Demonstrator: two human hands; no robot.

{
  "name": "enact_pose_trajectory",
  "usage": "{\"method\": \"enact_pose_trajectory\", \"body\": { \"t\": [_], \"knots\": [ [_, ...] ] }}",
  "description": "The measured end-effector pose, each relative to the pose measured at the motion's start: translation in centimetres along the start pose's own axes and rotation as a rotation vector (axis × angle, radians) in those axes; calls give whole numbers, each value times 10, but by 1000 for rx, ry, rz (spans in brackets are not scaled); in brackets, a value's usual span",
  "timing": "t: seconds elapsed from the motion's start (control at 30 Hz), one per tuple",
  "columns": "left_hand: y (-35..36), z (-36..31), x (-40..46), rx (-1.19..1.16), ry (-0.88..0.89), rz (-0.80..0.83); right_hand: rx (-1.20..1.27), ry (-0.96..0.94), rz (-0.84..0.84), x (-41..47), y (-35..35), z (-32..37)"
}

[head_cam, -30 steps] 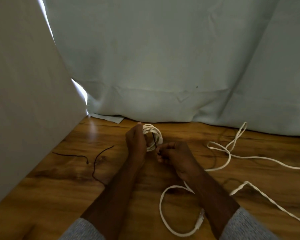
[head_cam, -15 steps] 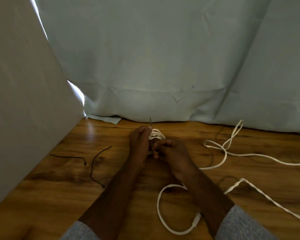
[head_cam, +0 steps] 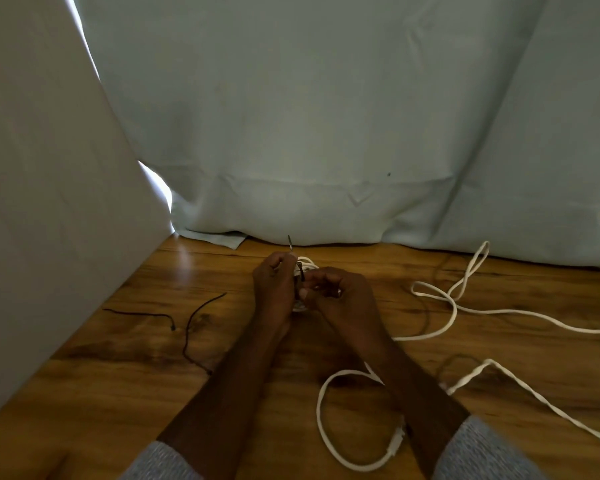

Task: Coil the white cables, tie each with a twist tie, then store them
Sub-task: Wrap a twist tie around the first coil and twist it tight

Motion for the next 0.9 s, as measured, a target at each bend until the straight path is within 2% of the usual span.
{"method": "enact_pose_trajectory", "body": {
  "t": [0.17, 0.27, 0.4, 0.53, 0.63, 0.73, 0.9],
  "knots": [
    [3, -8, -5, 81, 120, 147, -45, -190, -149, 2, -6, 4],
    [6, -9, -8, 90, 187, 282, -28, -135, -197, 7, -13, 2],
    [12, -11, -15, 73, 197, 448, 337, -6, -147, 12, -21, -2],
    [13, -14, -18, 61, 194, 482, 522, 146, -102, 11, -21, -3],
    [16, -14, -21, 90, 177, 493, 567, 213, -140, 11, -22, -3],
    [19, -12, -23, 81, 116, 473, 542, 229, -179, 11, -25, -5],
    [19, -17, -26, 54, 145, 473, 453, 265, -239, 12, -29, -10]
  ]
}}
Point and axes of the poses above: each hand's wrist, its own x-axis towards the middle knuckle, its own y-axis out of the palm, z = x × y, the point moved 3 cm from there along x, towards the middle knuckle, and after that the axes turned 10 degrees about y, right-handed, at the moved point
